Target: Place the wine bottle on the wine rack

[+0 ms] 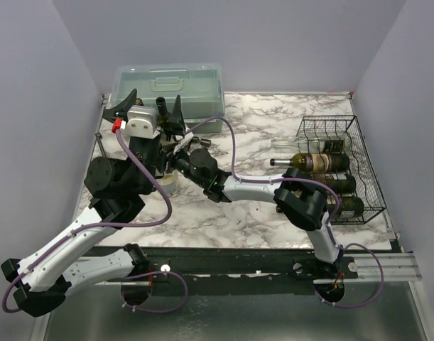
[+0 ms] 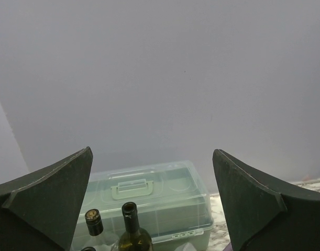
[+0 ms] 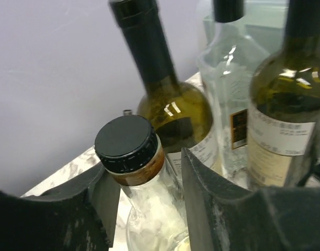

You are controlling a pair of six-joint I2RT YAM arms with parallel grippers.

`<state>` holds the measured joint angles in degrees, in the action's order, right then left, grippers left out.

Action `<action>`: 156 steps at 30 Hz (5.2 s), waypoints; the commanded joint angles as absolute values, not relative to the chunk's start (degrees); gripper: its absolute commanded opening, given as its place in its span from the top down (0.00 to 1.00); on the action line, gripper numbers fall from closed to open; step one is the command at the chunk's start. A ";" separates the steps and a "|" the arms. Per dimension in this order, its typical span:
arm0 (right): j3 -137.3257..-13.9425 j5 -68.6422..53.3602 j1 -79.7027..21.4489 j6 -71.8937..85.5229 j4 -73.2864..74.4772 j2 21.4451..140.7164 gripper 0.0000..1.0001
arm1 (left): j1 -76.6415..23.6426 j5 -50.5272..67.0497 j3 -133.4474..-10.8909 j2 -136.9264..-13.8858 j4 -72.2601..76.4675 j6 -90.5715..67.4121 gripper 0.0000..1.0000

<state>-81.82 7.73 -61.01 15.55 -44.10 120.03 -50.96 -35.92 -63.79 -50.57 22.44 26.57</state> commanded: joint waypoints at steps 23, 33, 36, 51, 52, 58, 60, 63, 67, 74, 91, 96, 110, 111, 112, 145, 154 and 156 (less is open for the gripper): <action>-61.79 21.41 -54.88 7.28 -47.22 95.89 0.99 | -50.26 -34.75 -58.19 -48.70 29.30 28.45 0.03; -60.92 12.92 -43.25 16.19 -39.90 80.91 0.99 | -50.10 -36.18 -55.52 -48.35 33.76 29.97 0.06; -60.69 11.90 -40.16 16.13 -40.50 77.43 0.99 | -50.02 -36.09 -55.00 -48.55 34.44 29.98 0.07; -79.18 23.76 -34.14 -31.33 -14.99 76.29 0.99 | -50.01 -35.28 -53.61 -48.99 35.77 30.86 0.08; -79.86 24.39 -33.17 -32.26 -14.87 76.40 0.99 | -50.01 -35.33 -53.55 -48.96 35.82 30.77 0.08; -81.89 20.88 -27.23 -42.82 -11.91 78.43 0.99 | -50.14 -35.05 -53.09 -48.19 35.77 29.48 0.08; -83.05 20.48 -25.91 -45.46 -10.40 80.08 0.99 | -50.05 -34.98 -52.98 -48.16 35.77 29.11 0.08; -84.78 20.46 -24.06 -49.46 -8.01 82.89 0.99 | -50.10 -34.89 -52.85 -47.92 35.75 28.67 0.08; -87.12 19.94 -22.47 -56.19 -4.44 86.16 0.99 | -50.10 -34.02 -51.51 -46.19 36.19 27.85 0.08; -89.25 23.06 -20.64 -64.70 3.52 90.84 0.99 | -50.10 -34.27 -49.98 -46.44 38.15 27.83 0.10; -81.65 22.04 -16.16 -77.95 5.89 92.15 0.99 | -49.93 -33.88 -49.79 -48.38 37.73 27.43 0.11; -77.97 22.67 -15.58 -81.11 4.06 92.89 0.99 | -50.26 -34.34 -49.50 -47.05 38.27 27.56 0.11; -70.93 21.16 -13.65 -84.43 1.64 91.45 0.99 | -51.11 -34.27 -49.31 -46.30 38.58 27.99 0.12; -70.47 21.02 -13.55 -84.69 1.53 91.31 1.00 | -51.14 -34.27 -49.35 -46.26 38.58 28.01 0.11; -70.06 20.81 -13.62 -84.73 1.47 91.24 0.99 | -51.20 -34.28 -49.32 -46.19 38.58 27.96 0.11; -57.06 11.50 -13.59 -88.06 -5.96 91.27 0.61 | -52.09 -34.23 -49.53 -45.73 38.06 28.30 0.12; -56.42 8.92 -14.31 -87.65 -4.53 91.03 0.43 | -52.04 -34.09 -49.18 -45.03 38.01 27.95 0.12; -57.11 9.08 -14.61 -87.21 -3.78 91.30 0.38 | -52.15 -34.24 -49.38 -44.87 37.97 28.21 0.12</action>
<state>-57.04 10.70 -14.20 -87.18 -3.88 90.54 -51.88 -35.05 -50.00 -45.91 37.21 28.32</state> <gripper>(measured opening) 0.590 0.883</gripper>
